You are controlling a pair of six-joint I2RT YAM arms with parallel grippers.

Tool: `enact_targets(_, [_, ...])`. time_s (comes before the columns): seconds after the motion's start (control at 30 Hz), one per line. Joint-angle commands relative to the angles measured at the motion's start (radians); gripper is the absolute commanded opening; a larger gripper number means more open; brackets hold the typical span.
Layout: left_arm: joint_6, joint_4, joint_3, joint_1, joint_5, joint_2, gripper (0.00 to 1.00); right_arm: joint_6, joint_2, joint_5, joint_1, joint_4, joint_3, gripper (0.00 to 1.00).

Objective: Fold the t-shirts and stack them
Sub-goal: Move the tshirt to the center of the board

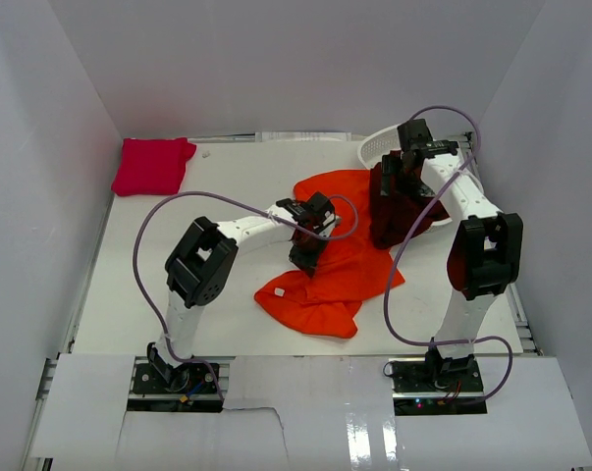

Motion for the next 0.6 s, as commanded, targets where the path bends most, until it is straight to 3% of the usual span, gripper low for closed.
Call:
enact_targets(0.0, [-0.044,-0.047,0.038,0.031,-0.084,-0.001,0.0,0.015,0.001,0.034,-0.008,-0.002,-0.038,0.97])
enact_targets(0.3, [-0.124,-0.08,0.041,0.195,-0.115,-0.06,0.0,0.02,-0.11,0.037,-0.004,0.079,-0.252,0.98])
enact_targets(0.57, [-0.132,-0.121,0.159,0.276,-0.173,0.003,0.0,0.014,-0.132,0.077,-0.006,0.081,-0.275,1.0])
